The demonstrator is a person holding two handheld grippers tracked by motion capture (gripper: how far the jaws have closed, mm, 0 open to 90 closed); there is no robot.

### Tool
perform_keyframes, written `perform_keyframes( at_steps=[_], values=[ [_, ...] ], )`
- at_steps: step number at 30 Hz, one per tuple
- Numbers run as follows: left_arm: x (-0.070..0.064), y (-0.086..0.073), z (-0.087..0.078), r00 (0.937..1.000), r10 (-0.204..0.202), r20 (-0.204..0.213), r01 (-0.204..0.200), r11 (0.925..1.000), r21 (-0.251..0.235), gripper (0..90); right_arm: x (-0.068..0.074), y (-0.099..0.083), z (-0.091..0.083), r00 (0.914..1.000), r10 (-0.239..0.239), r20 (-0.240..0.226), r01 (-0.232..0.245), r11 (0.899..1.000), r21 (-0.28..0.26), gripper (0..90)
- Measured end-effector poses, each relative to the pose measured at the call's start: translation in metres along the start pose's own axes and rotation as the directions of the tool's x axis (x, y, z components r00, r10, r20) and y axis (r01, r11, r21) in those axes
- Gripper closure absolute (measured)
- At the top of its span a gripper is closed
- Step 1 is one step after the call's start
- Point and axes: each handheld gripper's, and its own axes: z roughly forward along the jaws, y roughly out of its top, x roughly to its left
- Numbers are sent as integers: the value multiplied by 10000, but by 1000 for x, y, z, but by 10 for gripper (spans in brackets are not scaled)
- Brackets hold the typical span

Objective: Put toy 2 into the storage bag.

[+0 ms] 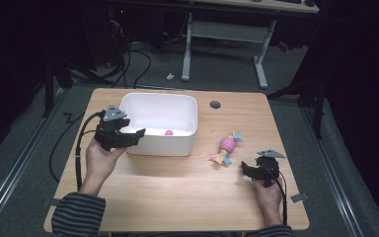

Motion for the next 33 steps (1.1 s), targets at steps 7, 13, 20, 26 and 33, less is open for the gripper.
perform_keyframes(
  at_steps=[7, 13, 20, 26, 33],
  values=[
    [-1, -14, -7, 9999, -115, -15, 115, 9999, -83, 341, 0, 0, 0, 10000, -24, -5, 24, 10000, -8, 173],
    [-3, -20, -9, 9999, -165, 3, 165, 9997, -162, 340, 0, 0, 0, 10000, -22, -4, 22, 10000, -8, 173],
    [-6, -33, -9, 9997, -227, 35, 227, 9997, -104, 338, 0, 0, 0, 10000, -22, -4, 22, 10000, -8, 173],
    [-6, -47, -10, 9980, -579, 234, 582, 9982, -154, 337, 0, 0, 0, 10000, -21, -3, 21, 10000, -8, 174],
    [-5, -62, -11, 9965, -817, 149, 819, 9966, -118, 337, 0, 0, 0, 10000, -21, -4, 21, 10000, -9, 173]
  ],
)
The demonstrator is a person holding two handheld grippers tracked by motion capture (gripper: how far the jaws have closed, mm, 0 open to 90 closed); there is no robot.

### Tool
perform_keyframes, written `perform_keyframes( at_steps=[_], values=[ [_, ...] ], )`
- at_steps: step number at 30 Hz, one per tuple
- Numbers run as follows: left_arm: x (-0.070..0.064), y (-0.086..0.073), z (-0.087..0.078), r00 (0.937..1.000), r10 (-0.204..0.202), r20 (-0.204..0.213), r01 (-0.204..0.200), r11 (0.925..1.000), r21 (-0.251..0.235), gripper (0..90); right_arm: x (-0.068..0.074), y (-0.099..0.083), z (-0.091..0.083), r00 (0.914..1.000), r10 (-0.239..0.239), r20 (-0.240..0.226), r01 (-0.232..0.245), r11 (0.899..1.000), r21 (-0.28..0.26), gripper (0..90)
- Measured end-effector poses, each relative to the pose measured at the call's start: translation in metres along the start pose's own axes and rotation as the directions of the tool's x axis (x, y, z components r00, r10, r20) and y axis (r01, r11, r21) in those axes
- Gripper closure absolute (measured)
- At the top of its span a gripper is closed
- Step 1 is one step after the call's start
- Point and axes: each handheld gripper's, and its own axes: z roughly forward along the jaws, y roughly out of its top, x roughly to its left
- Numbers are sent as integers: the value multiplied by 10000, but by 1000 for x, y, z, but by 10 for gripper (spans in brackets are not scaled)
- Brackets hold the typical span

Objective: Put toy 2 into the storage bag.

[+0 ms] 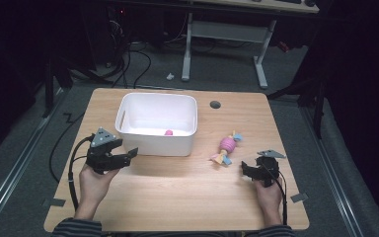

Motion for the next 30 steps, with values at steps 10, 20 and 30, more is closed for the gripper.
perform_keyframes(
  at_steps=[10, 20, 30],
  values=[
    [1, -18, 8, 9996, -275, -2, 275, 9994, 203, 341, 0, 0, 0, 10000, 2, -1, -2, 10000, 3, 173],
    [-5, -28, 22, 9996, -240, 154, 232, 9986, 467, 339, 0, 0, 0, 10000, -1, 0, 1, 10000, 3, 174],
    [-9, -40, 39, 9995, -187, 271, 163, 9960, 877, 335, 0, 0, 0, 10000, -5, 1, 5, 10000, 4, 174]
  ],
)
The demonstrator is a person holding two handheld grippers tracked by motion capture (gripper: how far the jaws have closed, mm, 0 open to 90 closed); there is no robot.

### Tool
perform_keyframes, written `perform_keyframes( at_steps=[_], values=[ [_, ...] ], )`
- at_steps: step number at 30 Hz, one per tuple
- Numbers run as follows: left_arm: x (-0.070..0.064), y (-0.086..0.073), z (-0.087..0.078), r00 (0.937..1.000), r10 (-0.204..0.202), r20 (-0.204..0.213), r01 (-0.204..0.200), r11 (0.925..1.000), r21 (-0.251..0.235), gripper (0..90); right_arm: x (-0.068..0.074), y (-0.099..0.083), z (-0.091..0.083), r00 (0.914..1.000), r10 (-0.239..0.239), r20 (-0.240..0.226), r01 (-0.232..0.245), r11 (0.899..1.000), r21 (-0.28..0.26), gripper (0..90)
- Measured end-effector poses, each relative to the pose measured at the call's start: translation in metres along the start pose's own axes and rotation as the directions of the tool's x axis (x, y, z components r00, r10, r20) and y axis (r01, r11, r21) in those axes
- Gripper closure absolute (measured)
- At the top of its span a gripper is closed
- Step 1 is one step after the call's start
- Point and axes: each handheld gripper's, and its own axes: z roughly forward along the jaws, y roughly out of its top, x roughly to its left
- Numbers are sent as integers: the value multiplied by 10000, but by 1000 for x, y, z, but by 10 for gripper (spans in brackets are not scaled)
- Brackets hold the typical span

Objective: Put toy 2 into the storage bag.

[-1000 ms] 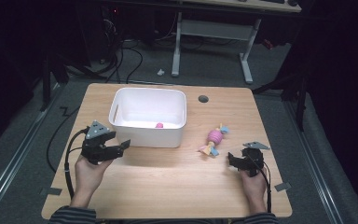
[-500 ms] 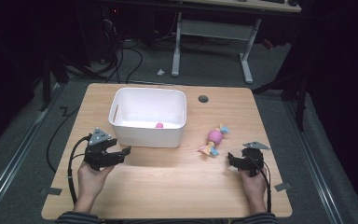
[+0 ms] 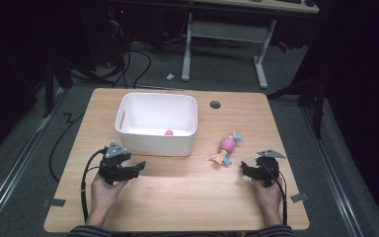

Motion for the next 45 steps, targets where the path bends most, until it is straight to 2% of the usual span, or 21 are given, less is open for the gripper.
perform_keyframes(
  at_steps=[10, 16, 25, 27, 30, 45],
  values=[
    [-1, -8, 16, 9999, -53, 103, 51, 9997, 235, 335, 0, 0, 0, 10000, 0, -1, 0, 10000, -1, 173],
    [-3, -9, 26, 9999, 156, 54, -159, 9985, 524, 336, 0, 0, 0, 10000, 0, -3, 0, 10000, -2, 173],
    [-6, -10, 43, 9999, 168, -36, -164, 9970, 757, 340, 0, 0, 0, 10000, 0, -7, 0, 10000, 3, 174],
    [-6, -10, 44, 9998, 210, -75, -203, 9965, 809, 340, 0, 0, 0, 10000, 2, -7, -2, 10000, 1, 174],
    [-8, -12, 52, 9982, 519, -299, -485, 9933, 1051, 339, 0, 0, 0, 10000, -8, -4, 8, 10000, -5, 173],
    [-12, -14, 69, 9960, 737, -510, -679, 9919, 1075, 335, 0, 0, 0, 10000, -10, -3, 10, 10000, -2, 174]
  ],
)
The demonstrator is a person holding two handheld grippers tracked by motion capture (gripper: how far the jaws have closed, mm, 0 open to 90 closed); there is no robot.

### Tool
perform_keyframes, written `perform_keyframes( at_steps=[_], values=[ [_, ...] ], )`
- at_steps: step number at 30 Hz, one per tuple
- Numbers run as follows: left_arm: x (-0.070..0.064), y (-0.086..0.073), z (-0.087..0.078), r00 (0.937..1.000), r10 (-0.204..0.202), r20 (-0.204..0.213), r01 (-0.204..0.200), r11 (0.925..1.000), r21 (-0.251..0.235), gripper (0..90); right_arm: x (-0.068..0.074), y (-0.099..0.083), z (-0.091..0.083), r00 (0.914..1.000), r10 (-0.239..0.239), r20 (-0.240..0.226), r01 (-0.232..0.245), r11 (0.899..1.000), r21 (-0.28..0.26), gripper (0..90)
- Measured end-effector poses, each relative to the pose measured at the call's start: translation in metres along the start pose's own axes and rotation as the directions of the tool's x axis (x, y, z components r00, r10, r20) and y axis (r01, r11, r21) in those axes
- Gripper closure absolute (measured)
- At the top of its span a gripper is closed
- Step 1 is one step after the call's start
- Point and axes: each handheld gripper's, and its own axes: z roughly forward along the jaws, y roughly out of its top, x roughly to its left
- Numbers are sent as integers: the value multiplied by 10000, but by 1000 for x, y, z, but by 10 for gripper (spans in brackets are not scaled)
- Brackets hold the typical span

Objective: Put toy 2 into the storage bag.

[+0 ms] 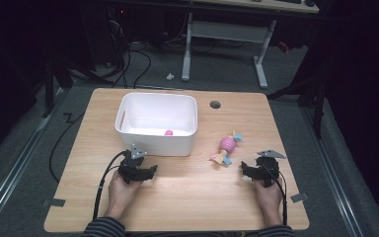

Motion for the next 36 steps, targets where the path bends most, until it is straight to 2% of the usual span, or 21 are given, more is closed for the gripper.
perform_keyframes(
  at_steps=[6, 9, 12, 15, 24, 25, 30, 31, 36],
  values=[
    [-2, 0, 6, 10000, -11, -70, 11, 10000, -4, 334, 0, 0, 0, 10000, 1, -6, -1, 10000, -4, 174],
    [-4, 0, 8, 9998, 148, -151, -148, 9999, 11, 328, 0, 0, 0, 10000, 22, -49, -22, 10000, 0, 184],
    [-5, -1, 11, 9997, 162, -163, -164, 9998, -147, 321, 0, 0, 0, 9999, -38, -126, 38, 10000, -33, 190],
    [-5, -5, 12, 9996, 165, -215, -177, 9983, -550, 308, 1, 1, 1, 9996, -150, -225, 149, 9999, -30, 179],
    [-5, -4, 13, 9994, 38, -354, -59, 9983, -577, 310, 1, 1, 0, 9979, -426, -485, 432, 9990, 117, 168],
    [-5, -4, 13, 9993, 20, -361, -42, 9982, -595, 310, 0, 2, -3, 9971, -492, -574, 515, 9979, 395, 176],
    [-5, -4, 13, 9994, 50, -346, -70, 9983, -572, 308, -2, 2, -8, 9964, -548, -654, 592, 9960, 667, 251],
    [-5, -4, 13, 9994, 50, -343, -70, 9983, -573, 307, -2, 2, -12, 9946, -664, -803, 726, 9945, 760, 275],
    [-5, -5, 13, 9995, 59, -325, -77, 9984, -556, 306, 2, 1, -21, 9909, -1014, -882, 1069, 9924, 605, 299]
  ],
)
